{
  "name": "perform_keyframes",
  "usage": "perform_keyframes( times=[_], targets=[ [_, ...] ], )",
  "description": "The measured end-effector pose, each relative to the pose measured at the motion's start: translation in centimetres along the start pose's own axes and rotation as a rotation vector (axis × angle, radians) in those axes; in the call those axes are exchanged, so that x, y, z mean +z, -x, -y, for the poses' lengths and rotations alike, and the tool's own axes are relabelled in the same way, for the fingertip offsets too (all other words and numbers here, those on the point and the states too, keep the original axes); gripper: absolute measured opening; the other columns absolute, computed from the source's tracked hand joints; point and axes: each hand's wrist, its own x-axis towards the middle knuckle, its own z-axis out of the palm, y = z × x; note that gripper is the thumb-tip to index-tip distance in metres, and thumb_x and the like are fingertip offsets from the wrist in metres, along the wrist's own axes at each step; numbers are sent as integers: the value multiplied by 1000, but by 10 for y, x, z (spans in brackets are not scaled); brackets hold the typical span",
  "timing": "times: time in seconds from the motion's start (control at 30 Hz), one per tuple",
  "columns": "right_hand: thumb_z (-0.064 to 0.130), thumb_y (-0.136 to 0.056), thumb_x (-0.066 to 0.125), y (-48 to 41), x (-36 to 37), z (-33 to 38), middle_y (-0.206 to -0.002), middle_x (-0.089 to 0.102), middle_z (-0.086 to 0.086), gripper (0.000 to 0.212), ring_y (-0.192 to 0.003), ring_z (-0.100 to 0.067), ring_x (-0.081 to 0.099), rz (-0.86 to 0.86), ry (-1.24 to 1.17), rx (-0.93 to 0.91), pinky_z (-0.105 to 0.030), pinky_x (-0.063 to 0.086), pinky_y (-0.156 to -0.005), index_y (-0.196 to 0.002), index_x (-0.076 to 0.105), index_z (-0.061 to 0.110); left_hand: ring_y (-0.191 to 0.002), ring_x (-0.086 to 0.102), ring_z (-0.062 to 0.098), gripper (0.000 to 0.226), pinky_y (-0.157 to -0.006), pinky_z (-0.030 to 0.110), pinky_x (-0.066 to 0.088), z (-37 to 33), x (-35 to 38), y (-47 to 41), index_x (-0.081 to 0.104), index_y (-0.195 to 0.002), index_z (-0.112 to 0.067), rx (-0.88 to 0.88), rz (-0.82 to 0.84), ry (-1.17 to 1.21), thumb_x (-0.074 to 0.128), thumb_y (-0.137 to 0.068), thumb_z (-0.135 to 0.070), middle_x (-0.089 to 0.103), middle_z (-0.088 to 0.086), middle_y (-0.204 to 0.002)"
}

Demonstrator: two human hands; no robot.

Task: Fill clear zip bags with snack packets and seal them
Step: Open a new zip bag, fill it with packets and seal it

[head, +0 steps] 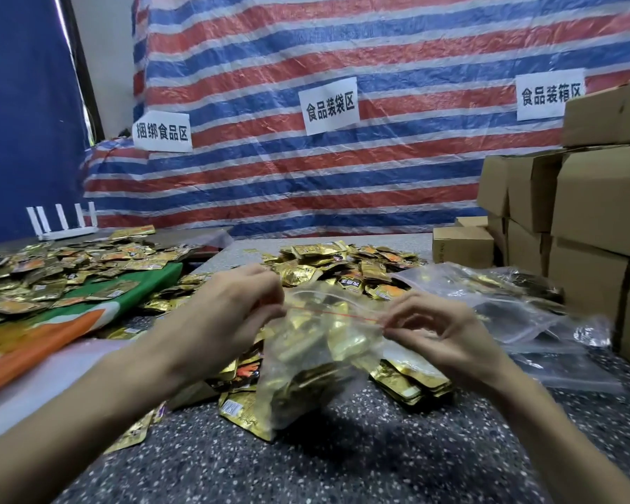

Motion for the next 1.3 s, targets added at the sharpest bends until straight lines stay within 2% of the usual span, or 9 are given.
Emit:
perform_keyframes(
  times=[0.17, 0.27, 0.33, 0.47, 0.73, 1.13, 1.2, 1.27, 1.3],
  targets=[
    [34, -71, 77, -21, -8, 36, -76, 72, -7, 29, -64, -20, 68, -10, 40, -15, -37, 58, -58, -84, 75, 7, -81, 63, 3, 14, -70, 19, 52, 14, -23, 3, 72, -86, -20, -128, -6, 173, 69, -88, -6, 68, -11, -83],
    [31, -76, 75, -31, -18, 52, -83, 74, -3, 23, -71, -20, 70, 57, 53, 30, -40, 60, -64, -89, 75, 13, -80, 66, 8, 21, -72, 27, 58, 21, -30, 4, 73, -87, -22, -171, 29, 278, 67, -87, -2, 71, -7, -86],
    [19, -84, 74, -33, -29, 59, -90, 75, 4, 11, -78, -14, 72, 135, 52, 74, -32, 61, -69, -95, 75, 18, -81, 68, 12, 19, -71, 29, 59, 25, -33, 4, 73, -90, -20, -169, -20, 353, 68, -85, -2, 71, -1, -85],
    [-2, -87, 67, -34, -43, 68, -92, 76, 1, 23, -79, -16, 71, 165, 49, 110, -25, 59, -70, -101, 75, 14, -81, 72, 18, 30, -73, 30, 61, 28, -33, 1, 65, -99, -15, -212, -145, 550, 74, -70, -20, 73, 0, -91],
    [2, -84, 74, -33, -42, 60, -79, 76, -3, 8, -68, -13, 69, 84, 92, 280, -25, 56, -65, -88, 77, 9, -82, 69, 13, 24, -71, 21, 57, 29, 5, -6, 59, -95, -8, -273, -210, 617, 74, -79, 4, 68, 9, -90],
    [-6, -84, 70, -37, -41, 68, -84, 73, 0, 24, -77, -13, 68, -19, 125, 231, -21, 55, -72, -92, 73, 16, -82, 67, 19, 22, -79, 33, 58, 20, 9, -6, 55, -90, -9, -204, -311, 699, 69, -84, 8, 66, 10, -87],
    [1, -85, 71, -40, -45, 72, -84, 71, 4, 24, -77, -9, 65, 16, 160, 244, -24, 54, -71, -97, 71, 21, -81, 66, 18, 22, -79, 35, 58, 16, 10, -6, 55, -88, -9, -191, -323, 700, 69, -84, 8, 66, 10, -87],
    [31, -83, 71, -42, -45, 79, -90, 69, 9, 24, -82, -3, 62, 103, 284, 262, -26, 50, -74, -107, 67, 28, -82, 66, 21, 23, -79, 39, 58, 11, 11, -5, 55, -87, -11, -174, -309, 682, 67, -85, 8, 65, 10, -87],
    [51, -78, 65, -43, -42, 82, -100, 66, 15, 40, -89, 2, 60, 145, 366, 256, -24, 46, -75, -113, 64, 31, -82, 65, 24, 24, -78, 42, 58, 8, 12, -5, 55, -86, -13, -162, -304, 675, 67, -85, 8, 65, 11, -88]
  ],
)
